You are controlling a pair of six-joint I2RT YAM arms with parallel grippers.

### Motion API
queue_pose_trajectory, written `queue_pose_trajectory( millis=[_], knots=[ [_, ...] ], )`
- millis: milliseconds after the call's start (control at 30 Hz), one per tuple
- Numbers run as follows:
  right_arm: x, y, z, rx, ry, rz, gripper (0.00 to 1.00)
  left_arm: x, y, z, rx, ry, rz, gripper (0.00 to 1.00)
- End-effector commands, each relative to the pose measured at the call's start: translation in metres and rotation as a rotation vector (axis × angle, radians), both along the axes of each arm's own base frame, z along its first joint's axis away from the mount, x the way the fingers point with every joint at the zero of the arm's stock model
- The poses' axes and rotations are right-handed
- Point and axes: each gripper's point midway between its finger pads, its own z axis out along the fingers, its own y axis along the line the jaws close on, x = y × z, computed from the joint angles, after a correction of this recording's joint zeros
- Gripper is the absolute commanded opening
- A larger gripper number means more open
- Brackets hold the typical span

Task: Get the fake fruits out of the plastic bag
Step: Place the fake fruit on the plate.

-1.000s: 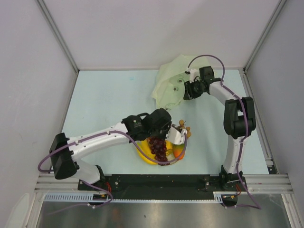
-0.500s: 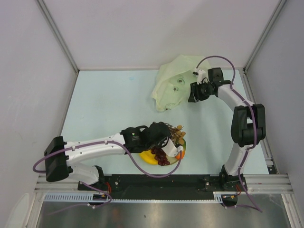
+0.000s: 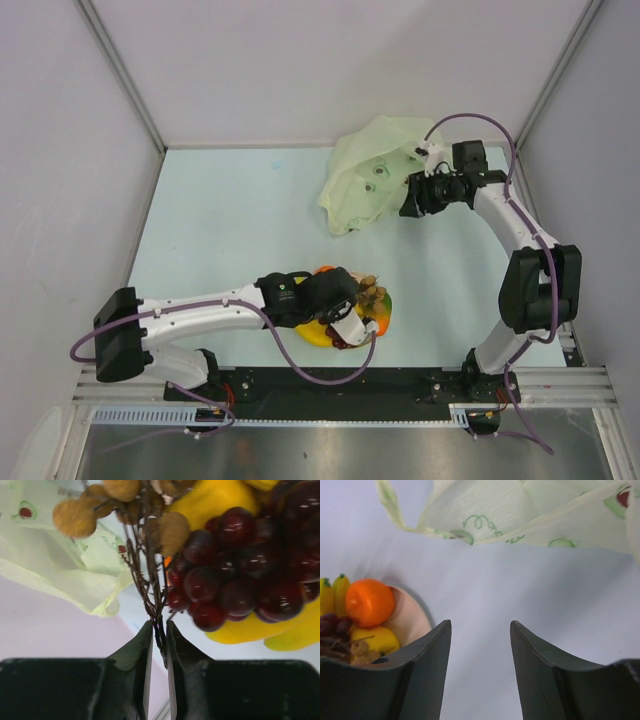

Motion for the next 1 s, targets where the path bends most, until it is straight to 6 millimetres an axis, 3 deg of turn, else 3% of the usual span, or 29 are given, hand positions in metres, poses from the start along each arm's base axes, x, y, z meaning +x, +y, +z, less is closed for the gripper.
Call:
queue_pose_trajectory(
  millis=[0,233,433,800,833,867,967],
  knots=[
    [-0.042,0.009,0.013,0.04,0.028,0.104,0.56,-0.018,0.011,-0.014,0.006,0.095,-0.003,0.22],
    [-0.078,0.019,0.024,0.061,-0.008,0.201,0.58,-0.027,0.009,-0.014,-0.036,0.161,0.023,0.33],
    [-0.079,0.022,0.018,0.062,0.005,0.203,0.58,-0.025,0.005,-0.004,-0.071,0.16,0.037,0.47],
    [-0.077,0.029,0.017,0.058,0.004,0.208,0.59,0.001,0.006,0.024,-0.157,0.133,0.106,0.49],
    [-0.079,0.029,0.016,0.055,0.008,0.212,0.59,0.0,0.009,0.024,-0.16,0.147,0.112,0.58],
    [-0.078,0.028,0.016,0.052,0.006,0.21,0.59,-0.002,0.015,0.026,-0.149,0.171,0.117,0.97],
    [-0.08,0.026,0.018,0.042,-0.003,0.214,0.59,-0.014,0.032,0.029,-0.143,0.258,0.126,1.0]
  ],
)
